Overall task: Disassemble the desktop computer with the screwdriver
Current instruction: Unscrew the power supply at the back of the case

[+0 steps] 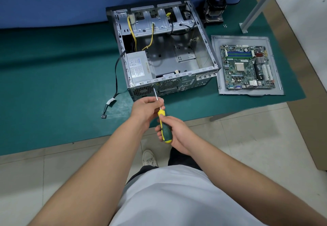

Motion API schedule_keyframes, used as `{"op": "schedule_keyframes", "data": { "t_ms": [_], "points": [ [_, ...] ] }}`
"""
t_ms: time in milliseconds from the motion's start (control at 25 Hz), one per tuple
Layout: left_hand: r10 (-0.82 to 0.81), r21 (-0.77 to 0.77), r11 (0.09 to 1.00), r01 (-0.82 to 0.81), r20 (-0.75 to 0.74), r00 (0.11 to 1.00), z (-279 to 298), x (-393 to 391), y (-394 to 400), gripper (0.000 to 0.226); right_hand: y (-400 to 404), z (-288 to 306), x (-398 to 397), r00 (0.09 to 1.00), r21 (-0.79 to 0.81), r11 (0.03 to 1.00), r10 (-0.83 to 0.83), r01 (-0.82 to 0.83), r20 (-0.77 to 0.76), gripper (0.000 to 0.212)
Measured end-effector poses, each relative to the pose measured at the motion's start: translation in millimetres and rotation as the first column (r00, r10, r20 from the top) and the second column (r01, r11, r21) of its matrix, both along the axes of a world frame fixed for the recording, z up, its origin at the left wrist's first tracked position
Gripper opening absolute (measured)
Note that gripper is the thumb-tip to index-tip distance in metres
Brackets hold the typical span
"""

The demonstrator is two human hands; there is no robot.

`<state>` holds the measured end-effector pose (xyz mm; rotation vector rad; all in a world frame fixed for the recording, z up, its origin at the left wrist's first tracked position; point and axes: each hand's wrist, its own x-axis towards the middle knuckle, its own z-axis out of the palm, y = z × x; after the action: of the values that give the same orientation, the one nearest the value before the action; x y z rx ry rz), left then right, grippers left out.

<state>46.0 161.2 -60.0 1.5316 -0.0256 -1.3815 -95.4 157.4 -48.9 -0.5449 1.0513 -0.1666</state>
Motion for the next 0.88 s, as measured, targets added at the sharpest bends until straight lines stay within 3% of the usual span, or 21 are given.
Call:
{"op": "schedule_keyframes", "data": {
  "t_ms": [120, 240, 320, 480, 560, 680, 800, 880],
  "points": [
    [-0.015, -0.035, 0.999, 0.012, -0.074, 0.997, 1.4, 2.9, 1.9, 0.015, -1.5, 0.1, -7.2, 0.998, 0.109, 0.993, 0.050, -0.053, 0.031, 0.041],
    [-0.011, -0.049, 0.999, 0.006, -0.104, 0.995, 2.0, 2.7, -2.6, 0.021, 1.2, -0.2, -4.4, 1.000, 0.063, 0.998, 0.013, -0.014, 0.021, 0.028],
    [-0.010, 0.011, 1.000, 0.011, -0.033, 0.999, 2.3, -0.3, -4.3, 0.014, 3.5, -0.2, 1.6, 0.999, -0.014, 1.000, -0.028, 0.028, -0.021, 0.017],
    [-0.041, 0.152, 0.988, 0.010, 0.205, 0.978, -5.4, -8.3, -3.5, 0.027, 5.4, -2.3, 7.0, 0.996, -0.100, 0.994, -0.054, 0.048, -0.068, 0.027],
    [-0.014, 0.135, 0.991, -0.004, 0.135, 0.991, -5.8, -5.5, -2.3, 0.021, 5.6, -1.4, 4.2, 0.999, -0.031, 0.999, -0.037, 0.037, 0.013, 0.021],
    [-0.042, 0.046, 0.998, 0.044, -0.049, 0.998, 0.0, 1.6, 3.6, 0.014, 4.3, -0.7, -2.0, 0.996, 0.111, 0.993, 0.017, -0.027, 0.092, 0.035],
    [-0.145, 0.011, 0.989, 0.146, -0.064, 0.987, 4.1, 6.3, 1.9, 0.022, 3.2, -3.3, 0.5, 1.000, 0.027, 1.000, 0.012, -0.012, 0.028, 0.026],
    [-0.073, 0.012, 0.997, 0.074, -0.069, 0.995, 6.6, 6.7, -8.6, 0.019, 3.5, -3.5, 2.9, 0.999, -0.068, 0.998, 0.005, -0.008, -0.040, 0.016]
  ]
}}
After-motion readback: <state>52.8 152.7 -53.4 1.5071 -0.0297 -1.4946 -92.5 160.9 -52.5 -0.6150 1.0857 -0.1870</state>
